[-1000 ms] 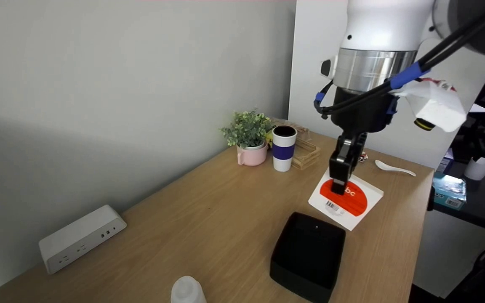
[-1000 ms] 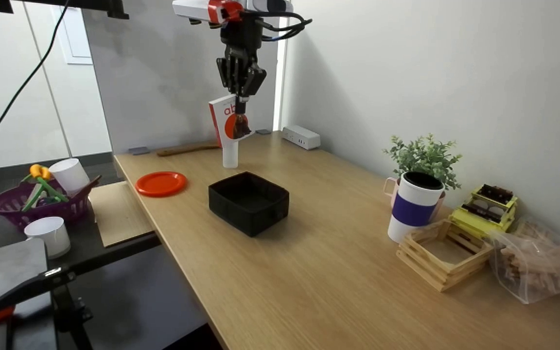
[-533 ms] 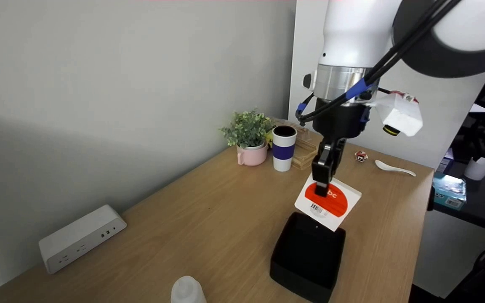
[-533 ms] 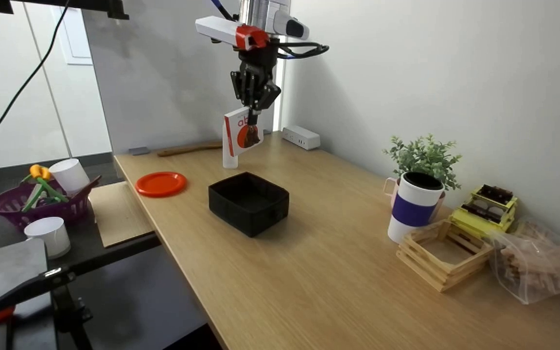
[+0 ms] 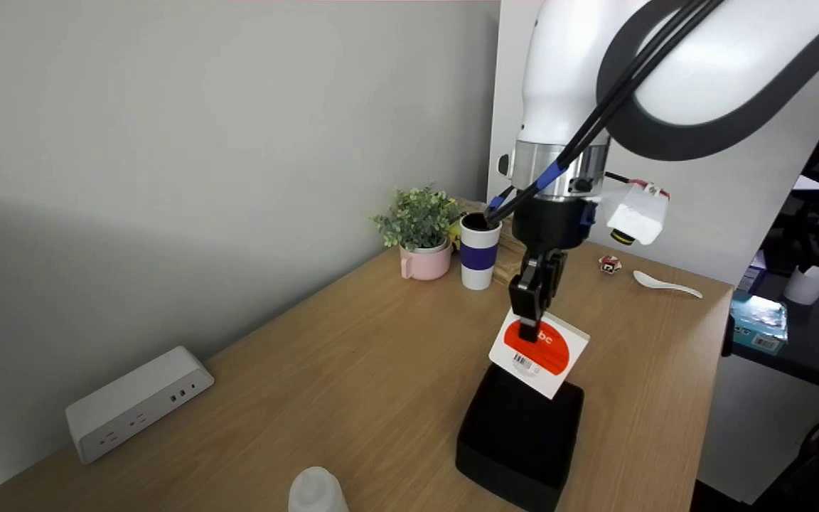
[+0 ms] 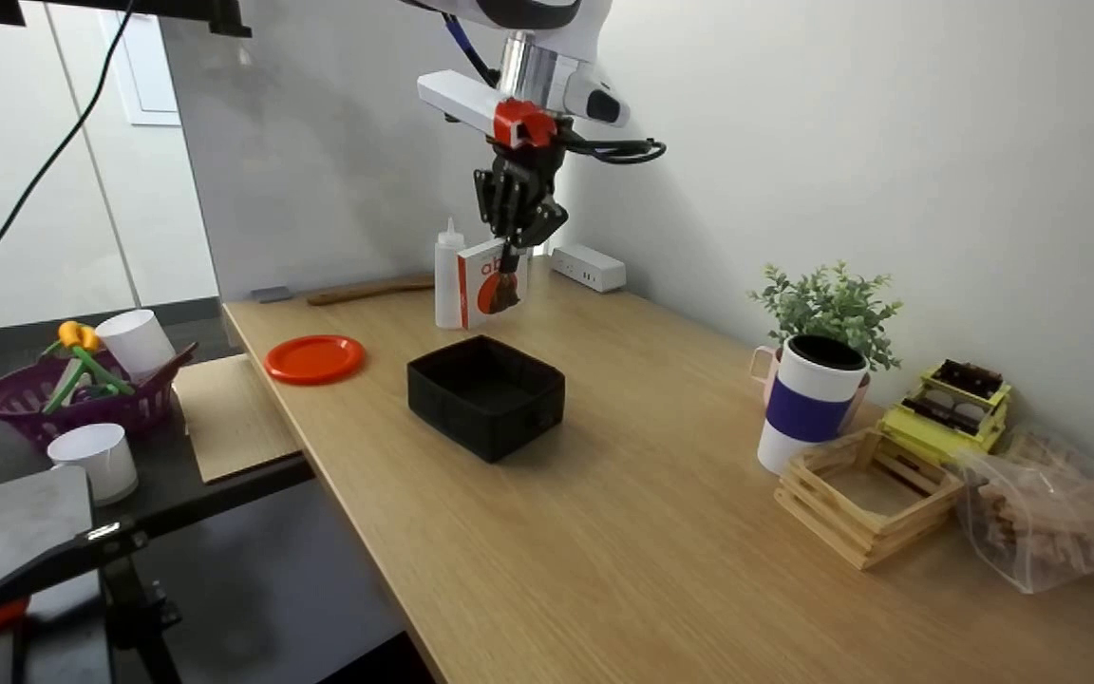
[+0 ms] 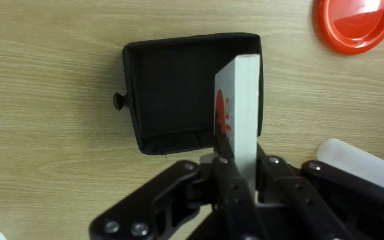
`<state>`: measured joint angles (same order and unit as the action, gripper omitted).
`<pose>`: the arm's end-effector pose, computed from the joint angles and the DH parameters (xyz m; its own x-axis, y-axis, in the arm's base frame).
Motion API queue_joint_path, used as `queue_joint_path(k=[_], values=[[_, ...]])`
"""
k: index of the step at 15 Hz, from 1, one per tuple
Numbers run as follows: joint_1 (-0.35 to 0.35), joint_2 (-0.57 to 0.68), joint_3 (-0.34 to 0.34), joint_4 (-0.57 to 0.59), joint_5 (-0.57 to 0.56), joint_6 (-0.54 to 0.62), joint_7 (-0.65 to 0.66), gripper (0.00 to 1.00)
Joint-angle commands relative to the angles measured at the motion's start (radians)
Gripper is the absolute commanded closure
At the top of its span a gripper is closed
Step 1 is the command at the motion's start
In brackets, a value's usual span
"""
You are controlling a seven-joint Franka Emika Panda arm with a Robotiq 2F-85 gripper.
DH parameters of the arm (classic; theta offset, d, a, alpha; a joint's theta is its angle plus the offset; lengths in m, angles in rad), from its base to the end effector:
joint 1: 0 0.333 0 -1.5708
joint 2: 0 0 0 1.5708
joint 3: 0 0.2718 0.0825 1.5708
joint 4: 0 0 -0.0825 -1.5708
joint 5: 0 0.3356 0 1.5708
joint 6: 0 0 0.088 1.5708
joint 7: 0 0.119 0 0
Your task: Pick up the small white book from the table and put it in the black lunch box.
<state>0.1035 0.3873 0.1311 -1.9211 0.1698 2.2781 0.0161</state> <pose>0.5515 0.1352 0.2697 0.9940 0.1006 -0.0424 0.0918 -0.9806 -0.1733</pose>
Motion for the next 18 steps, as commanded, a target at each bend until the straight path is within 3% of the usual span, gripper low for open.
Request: queue_joint_path(k=[1, 11, 18], values=[[-0.030, 0.061, 0.005, 0.059, 0.042, -0.030, -0.046, 0.96], [-0.063, 0.160, 0.011, 0.139, 0.068, -0.079, -0.079, 0.96], [-0.076, 0.157, 0.017, 0.104, 0.108, -0.062, -0.097, 0.96]])
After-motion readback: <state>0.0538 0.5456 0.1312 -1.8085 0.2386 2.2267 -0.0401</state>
